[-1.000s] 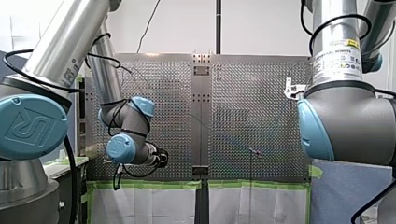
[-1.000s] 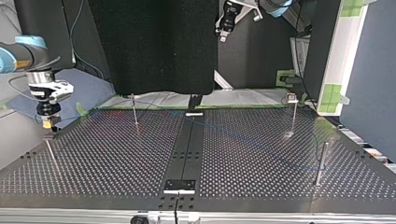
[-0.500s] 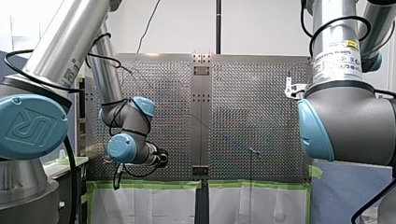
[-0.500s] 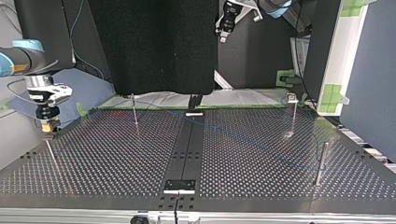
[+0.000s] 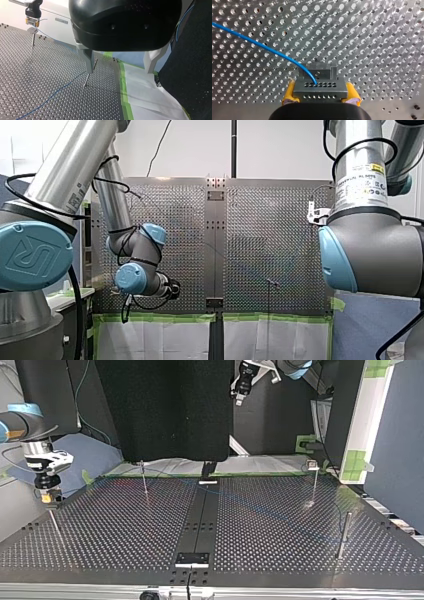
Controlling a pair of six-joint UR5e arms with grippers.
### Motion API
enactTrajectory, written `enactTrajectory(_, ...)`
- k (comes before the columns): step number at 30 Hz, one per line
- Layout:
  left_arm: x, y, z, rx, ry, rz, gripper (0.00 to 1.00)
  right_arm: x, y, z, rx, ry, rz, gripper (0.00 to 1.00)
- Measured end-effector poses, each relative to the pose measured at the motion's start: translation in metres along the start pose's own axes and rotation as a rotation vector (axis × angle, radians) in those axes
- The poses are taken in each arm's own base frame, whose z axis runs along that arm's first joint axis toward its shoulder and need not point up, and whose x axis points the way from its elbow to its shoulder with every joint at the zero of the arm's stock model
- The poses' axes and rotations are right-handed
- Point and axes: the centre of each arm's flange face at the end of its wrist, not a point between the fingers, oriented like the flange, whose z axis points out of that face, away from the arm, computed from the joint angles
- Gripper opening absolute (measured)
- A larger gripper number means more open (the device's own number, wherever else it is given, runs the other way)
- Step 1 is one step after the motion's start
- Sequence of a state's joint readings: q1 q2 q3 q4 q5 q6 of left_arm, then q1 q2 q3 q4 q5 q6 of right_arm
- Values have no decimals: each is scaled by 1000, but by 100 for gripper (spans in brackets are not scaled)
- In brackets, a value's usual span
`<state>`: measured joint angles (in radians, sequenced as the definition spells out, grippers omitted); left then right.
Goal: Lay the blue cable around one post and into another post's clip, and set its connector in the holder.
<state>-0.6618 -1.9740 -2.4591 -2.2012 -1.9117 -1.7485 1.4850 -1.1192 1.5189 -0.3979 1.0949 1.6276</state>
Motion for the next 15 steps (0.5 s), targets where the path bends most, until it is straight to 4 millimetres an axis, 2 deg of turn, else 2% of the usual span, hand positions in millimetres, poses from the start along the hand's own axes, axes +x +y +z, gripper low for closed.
enactTrajectory(8,-1,0,1,-2,7,10,98,-11,4,7,15,-13,6,0)
enactTrajectory(15,-1,-1,2,-2,7,10,98,-8,5,12,27,-2,0,0)
